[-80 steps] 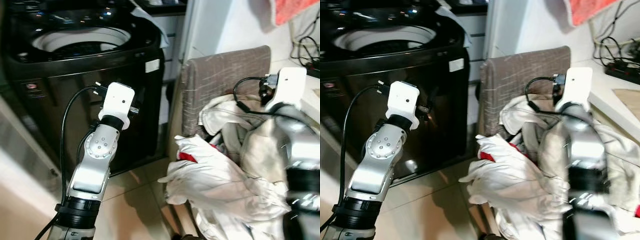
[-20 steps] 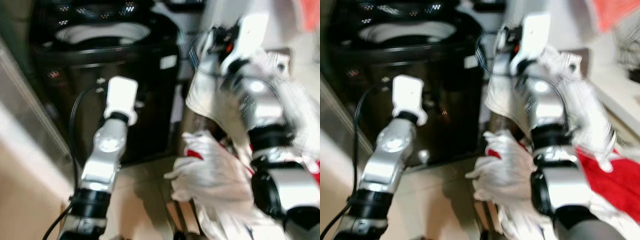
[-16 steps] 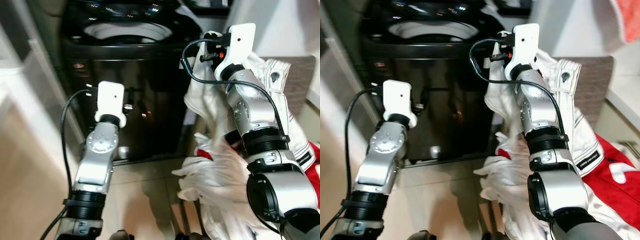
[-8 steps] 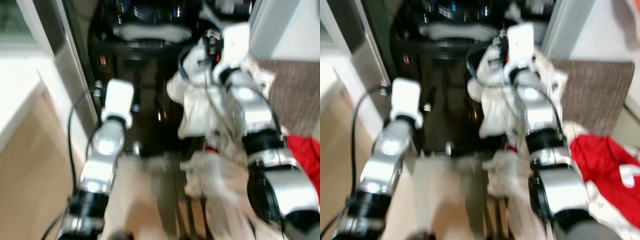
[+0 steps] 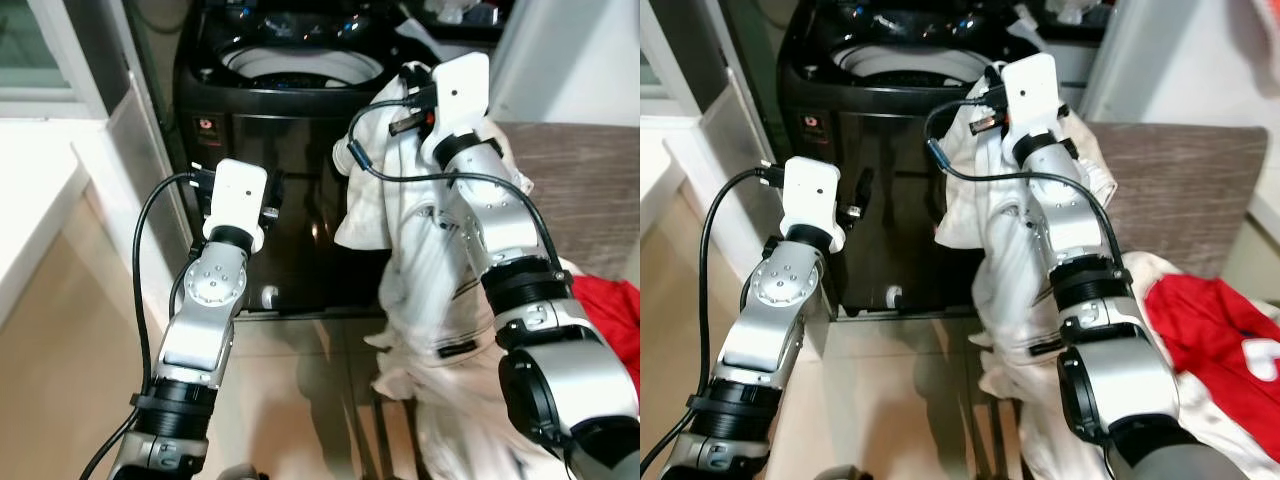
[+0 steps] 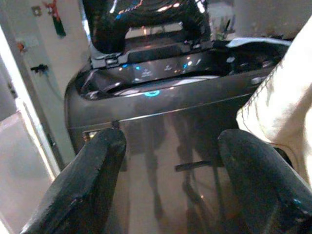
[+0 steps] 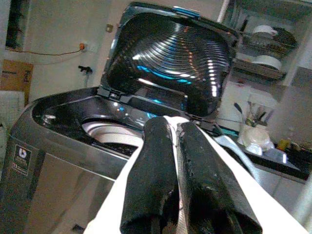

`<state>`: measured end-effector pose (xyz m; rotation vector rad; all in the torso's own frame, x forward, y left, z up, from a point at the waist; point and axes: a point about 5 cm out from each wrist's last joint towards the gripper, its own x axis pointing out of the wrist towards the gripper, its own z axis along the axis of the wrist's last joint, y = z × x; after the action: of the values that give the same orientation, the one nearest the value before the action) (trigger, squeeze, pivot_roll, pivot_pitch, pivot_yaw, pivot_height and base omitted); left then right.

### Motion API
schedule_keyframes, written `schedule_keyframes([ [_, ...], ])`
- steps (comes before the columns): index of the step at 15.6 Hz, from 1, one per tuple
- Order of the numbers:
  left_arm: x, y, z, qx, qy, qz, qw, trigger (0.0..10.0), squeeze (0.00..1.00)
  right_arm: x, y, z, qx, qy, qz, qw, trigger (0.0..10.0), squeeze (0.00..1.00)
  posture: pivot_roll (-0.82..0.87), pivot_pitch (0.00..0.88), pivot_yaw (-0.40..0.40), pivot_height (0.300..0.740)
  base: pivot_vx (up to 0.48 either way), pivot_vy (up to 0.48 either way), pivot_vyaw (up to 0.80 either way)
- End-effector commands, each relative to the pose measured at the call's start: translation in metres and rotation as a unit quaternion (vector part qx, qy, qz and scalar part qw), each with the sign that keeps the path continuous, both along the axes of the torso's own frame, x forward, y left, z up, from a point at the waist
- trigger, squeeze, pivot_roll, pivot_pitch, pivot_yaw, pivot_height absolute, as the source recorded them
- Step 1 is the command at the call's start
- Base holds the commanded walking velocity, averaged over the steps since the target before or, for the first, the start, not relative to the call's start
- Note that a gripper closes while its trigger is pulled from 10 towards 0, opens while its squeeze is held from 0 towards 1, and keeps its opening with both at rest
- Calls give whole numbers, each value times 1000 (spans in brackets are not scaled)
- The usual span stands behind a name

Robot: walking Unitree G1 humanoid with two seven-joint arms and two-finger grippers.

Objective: Clothes washing

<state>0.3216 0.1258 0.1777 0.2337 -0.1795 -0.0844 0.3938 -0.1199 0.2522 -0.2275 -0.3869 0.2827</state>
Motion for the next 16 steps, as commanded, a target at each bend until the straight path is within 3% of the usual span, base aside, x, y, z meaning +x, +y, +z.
schedule_keyframes([
  [1, -1, -1, 2, 2, -5, -3, 1000, 10000, 0, -1, 6, 38, -9, -73, 9, 997, 0, 0, -23, 0, -42, 740, 349, 330, 0],
  [5, 1, -3, 5, 2, -11, -11, 1000, 10000, 0, -4, 9, 107, -11, -168, 17, 986, 0, 0, -32, 0, -30, 740, 355, 323, 0],
  [7, 1, -7, 7, 4, -18, -24, 1000, 10000, 0, -3, 4, 124, -16, -188, 2, 982, 0, 0, -30, 0, -35, 740, 412, 150, 0],
  [9, -1, -11, 8, 2, -21, -39, 999, 10000, 0, 4, -9, 129, -6, -176, -32, 984, 0, 0, -29, 0, -37, 740, 463, 0, 0],
  [12, -3, -15, 10, 10, -29, -56, 998, 10000, 0, 5, -12, 136, -18, -185, -46, 982, 0, 0, -28, 0, -37, 740, 475, 0, 0],
  [16, -4, -19, 11, 30, -30, -78, 996, 10000, 0, 4, -31, 153, -43, -221, -137, 965, 0, 0, -20, 0, -36, 740, 467, 0, 0],
])
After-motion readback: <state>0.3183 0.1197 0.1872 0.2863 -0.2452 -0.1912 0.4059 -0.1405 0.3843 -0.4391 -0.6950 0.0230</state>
